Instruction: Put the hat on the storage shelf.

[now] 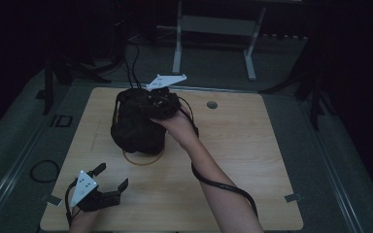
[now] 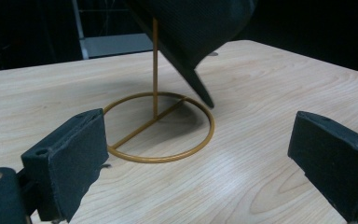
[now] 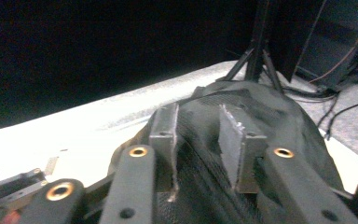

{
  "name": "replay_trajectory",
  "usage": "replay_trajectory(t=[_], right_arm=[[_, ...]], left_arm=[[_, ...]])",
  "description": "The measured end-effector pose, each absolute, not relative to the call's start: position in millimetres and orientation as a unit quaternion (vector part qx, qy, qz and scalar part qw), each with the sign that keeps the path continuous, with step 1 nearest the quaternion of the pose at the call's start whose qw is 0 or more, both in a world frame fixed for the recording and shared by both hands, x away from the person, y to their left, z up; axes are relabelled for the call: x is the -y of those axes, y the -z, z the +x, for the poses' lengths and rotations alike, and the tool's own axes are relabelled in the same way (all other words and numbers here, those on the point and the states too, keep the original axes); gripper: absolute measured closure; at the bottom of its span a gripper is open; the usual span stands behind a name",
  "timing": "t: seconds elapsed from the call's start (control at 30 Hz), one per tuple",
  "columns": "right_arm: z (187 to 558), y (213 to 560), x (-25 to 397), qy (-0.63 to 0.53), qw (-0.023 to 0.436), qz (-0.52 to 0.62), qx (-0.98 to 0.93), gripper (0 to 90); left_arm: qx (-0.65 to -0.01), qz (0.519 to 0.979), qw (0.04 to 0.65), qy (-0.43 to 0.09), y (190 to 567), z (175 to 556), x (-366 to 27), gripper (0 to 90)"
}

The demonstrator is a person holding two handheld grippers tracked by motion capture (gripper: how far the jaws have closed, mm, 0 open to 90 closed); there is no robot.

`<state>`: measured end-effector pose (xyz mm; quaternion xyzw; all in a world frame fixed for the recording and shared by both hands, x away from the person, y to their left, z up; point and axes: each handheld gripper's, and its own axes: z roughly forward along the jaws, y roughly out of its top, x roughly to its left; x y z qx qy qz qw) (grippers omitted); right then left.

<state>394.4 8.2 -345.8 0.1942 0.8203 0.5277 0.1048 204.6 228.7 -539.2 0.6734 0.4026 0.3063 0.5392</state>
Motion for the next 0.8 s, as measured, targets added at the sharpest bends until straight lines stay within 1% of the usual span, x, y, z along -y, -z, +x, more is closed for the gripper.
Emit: replay_trajectory(t=[0.4, 0.43, 0.5, 0.67, 0.73, 0.8], right_arm=[[397.7, 349.6, -6.8, -0.531, 0.109, 0.206, -0.815, 63.8], [397.2, 349.4, -7.3, -0.529, 0.112, 0.205, -0.816, 63.8], [394.6, 349.7, -8.6, -0.523, 0.132, 0.201, -0.818, 63.6], [392.9, 352.4, -7.2, -0.530, 0.146, 0.210, -0.808, 65.2], [395.9, 353.6, -5.5, -0.535, 0.134, 0.214, -0.806, 64.8], [395.9, 353.2, -5.6, -0.534, 0.134, 0.213, -0.807, 64.5]], left_arm=[[-0.404, 0.673, 0.541, -0.302, 540.0, 204.8, -228.4, 5.1], [-0.403, 0.674, 0.541, -0.301, 540.3, 205.0, -228.0, 5.1], [-0.403, 0.675, 0.540, -0.299, 540.7, 205.2, -227.6, 5.1], [-0.401, 0.673, 0.544, -0.301, 540.4, 204.3, -228.3, 5.1], [-0.402, 0.671, 0.545, -0.301, 540.4, 204.2, -228.8, 5.1], [-0.402, 0.672, 0.545, -0.299, 540.6, 204.3, -229.0, 5.1]])
